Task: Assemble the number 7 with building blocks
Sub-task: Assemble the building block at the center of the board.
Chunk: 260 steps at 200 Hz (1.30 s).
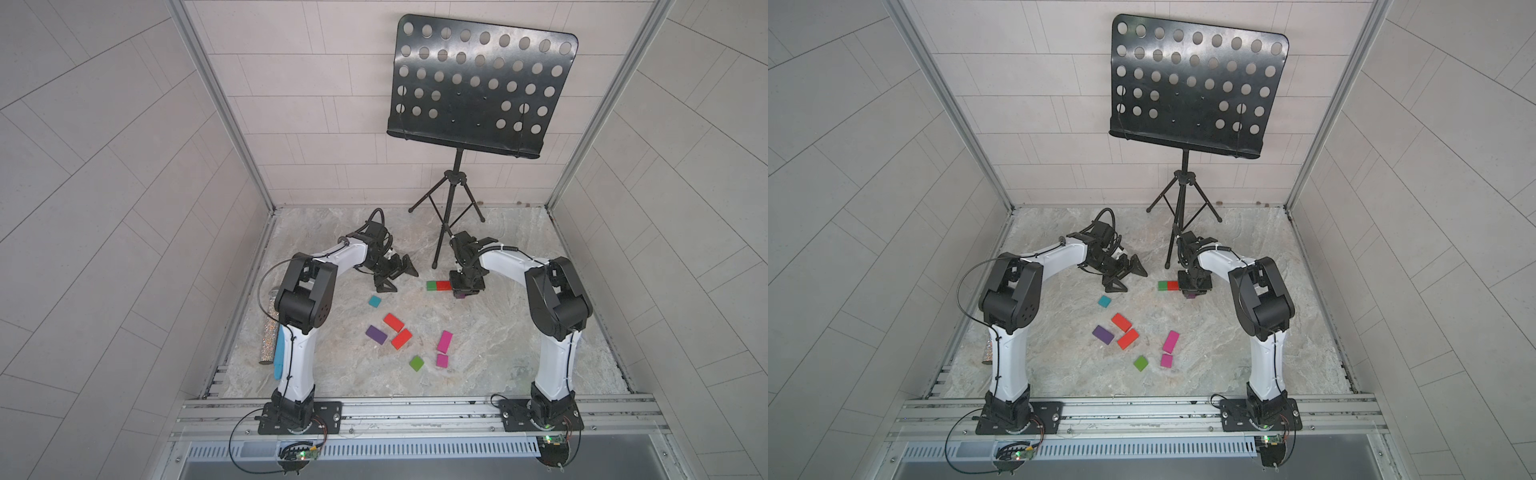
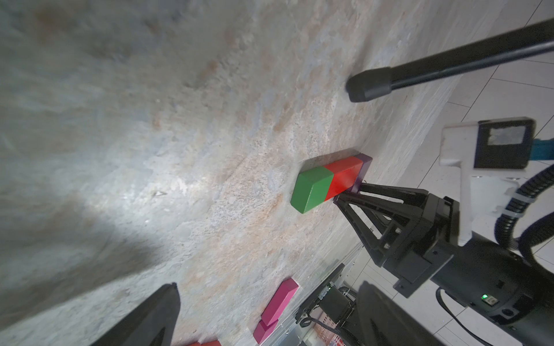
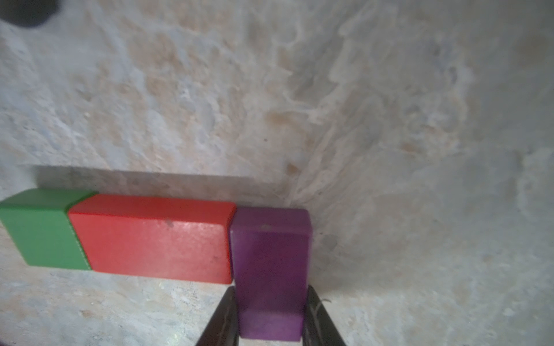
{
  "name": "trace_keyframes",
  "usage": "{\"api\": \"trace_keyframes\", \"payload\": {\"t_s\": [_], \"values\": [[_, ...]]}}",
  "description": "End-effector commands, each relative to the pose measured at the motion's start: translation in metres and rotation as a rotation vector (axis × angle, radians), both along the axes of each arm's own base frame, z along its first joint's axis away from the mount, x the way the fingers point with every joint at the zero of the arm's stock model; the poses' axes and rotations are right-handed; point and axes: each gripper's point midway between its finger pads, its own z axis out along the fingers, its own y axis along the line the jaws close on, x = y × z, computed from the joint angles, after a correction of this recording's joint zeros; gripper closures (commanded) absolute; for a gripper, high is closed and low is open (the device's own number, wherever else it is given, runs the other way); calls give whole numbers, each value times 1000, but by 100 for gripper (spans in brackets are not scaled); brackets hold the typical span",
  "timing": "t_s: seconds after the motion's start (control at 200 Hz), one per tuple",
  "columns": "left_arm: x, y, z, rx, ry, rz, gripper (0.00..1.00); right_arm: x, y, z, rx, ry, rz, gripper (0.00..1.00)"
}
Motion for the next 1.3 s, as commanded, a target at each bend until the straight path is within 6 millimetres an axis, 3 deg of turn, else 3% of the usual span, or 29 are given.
{"api": "trace_keyframes", "payload": {"t_s": [0.0,0.47,0.686,0.931,1.296], "values": [[0,-3,-4,-5,7,-8,0,-2,-4,-10,-37,30,-13,68],[-1,-3,-4,-7,9,-6,0,-4,-3,-12,-34,44,-17,68],[-1,-3,-5,-9,9,-7,0,-3,-1,-9,-24,41,-16,54],[-2,-3,-6,-9,11,-9,0,2,4,14,15,-12,-39,40],[0,-4,-4,-15,4,-8,0,1,4,45,46,-74,-61,36]]}}
